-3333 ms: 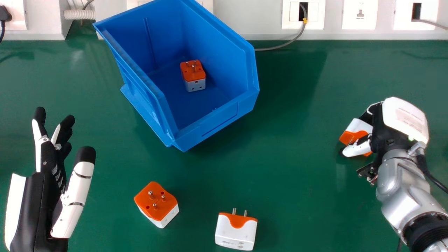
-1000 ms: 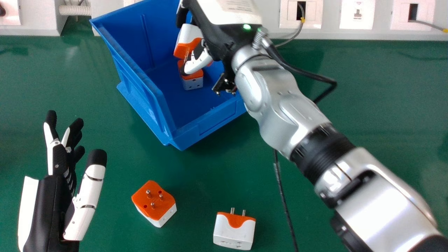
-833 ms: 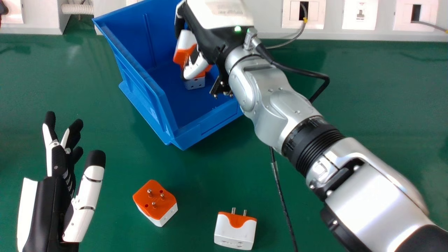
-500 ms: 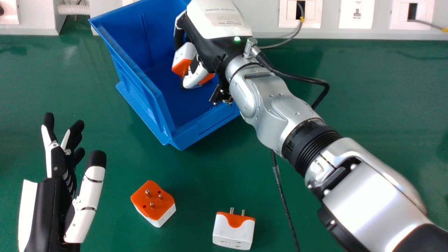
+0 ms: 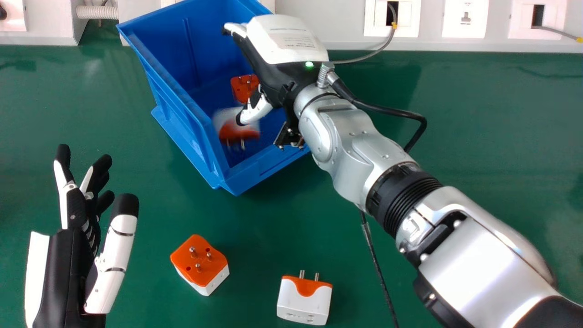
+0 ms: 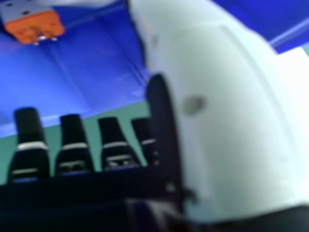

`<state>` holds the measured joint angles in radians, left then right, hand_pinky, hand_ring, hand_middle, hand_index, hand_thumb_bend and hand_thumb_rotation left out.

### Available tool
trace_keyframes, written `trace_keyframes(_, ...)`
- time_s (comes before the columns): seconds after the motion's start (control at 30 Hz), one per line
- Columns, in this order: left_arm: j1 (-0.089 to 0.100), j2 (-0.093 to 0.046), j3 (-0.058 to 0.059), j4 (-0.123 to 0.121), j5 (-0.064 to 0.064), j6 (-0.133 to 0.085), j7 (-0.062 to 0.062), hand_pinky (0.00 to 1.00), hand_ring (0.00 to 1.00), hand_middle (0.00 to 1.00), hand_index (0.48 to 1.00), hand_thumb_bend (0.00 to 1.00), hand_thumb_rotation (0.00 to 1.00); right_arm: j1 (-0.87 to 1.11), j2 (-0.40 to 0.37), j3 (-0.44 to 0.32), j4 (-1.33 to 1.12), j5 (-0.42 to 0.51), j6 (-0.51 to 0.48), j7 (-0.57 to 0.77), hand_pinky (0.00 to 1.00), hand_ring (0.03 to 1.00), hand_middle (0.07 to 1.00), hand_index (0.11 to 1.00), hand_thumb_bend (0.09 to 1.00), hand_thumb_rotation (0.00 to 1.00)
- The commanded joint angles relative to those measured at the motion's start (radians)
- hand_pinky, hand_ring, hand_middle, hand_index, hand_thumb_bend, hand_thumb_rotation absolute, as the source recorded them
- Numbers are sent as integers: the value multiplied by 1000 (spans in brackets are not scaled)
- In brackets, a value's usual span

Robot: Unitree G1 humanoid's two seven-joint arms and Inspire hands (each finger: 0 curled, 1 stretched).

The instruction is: Pick all objects and put in blue box

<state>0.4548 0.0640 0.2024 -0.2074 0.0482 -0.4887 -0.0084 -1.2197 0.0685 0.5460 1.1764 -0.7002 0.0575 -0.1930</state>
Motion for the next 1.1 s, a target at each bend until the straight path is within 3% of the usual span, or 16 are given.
trace_keyframes(0.0,6,-1,1,-18,5,-11,9,926,950,943,934,535,825,-12,-5,2,-36,-2,1,-7,754,888,942,943,634,81)
trace_keyframes(0.17,-2,1,1,-4,8,-26,11,917,948,943,932,504,816,-5,-8,-4,-49,2,5,-14,757,892,939,942,622,84)
trace_keyframes(0.3,-8,6,0,-3,5,-18,11,916,951,946,934,510,811,5,-18,-9,-76,2,9,-20,755,892,937,935,599,24)
trace_keyframes(0.43,-12,3,3,-8,11,-8,19,915,948,941,928,540,810,38,-35,-24,-148,9,21,-31,739,876,925,923,598,1)
trace_keyframes(0.5,-14,4,3,-4,7,-18,19,911,946,939,927,532,804,84,-51,-37,-238,9,39,-36,724,863,916,914,594,1)
trace_keyframes(0.6,-22,9,6,8,13,-35,21,892,935,932,922,491,787,205,-97,-50,-473,-8,76,-16,691,840,905,903,559,16)
trace_keyframes(0.73,-23,10,2,2,19,-25,20,899,939,936,930,492,797,419,-167,-67,-824,-26,89,13,659,819,884,883,533,20)
trace_keyframes(0.87,-20,4,-5,-13,17,0,19,915,948,943,936,526,799,641,-247,-75,-1124,-46,79,51,655,826,892,892,471,155)
trace_keyframes(1.07,-18,3,-10,-21,18,14,16,928,960,952,944,520,817,968,-347,-108,-1425,-40,34,55,649,827,890,873,494,369)
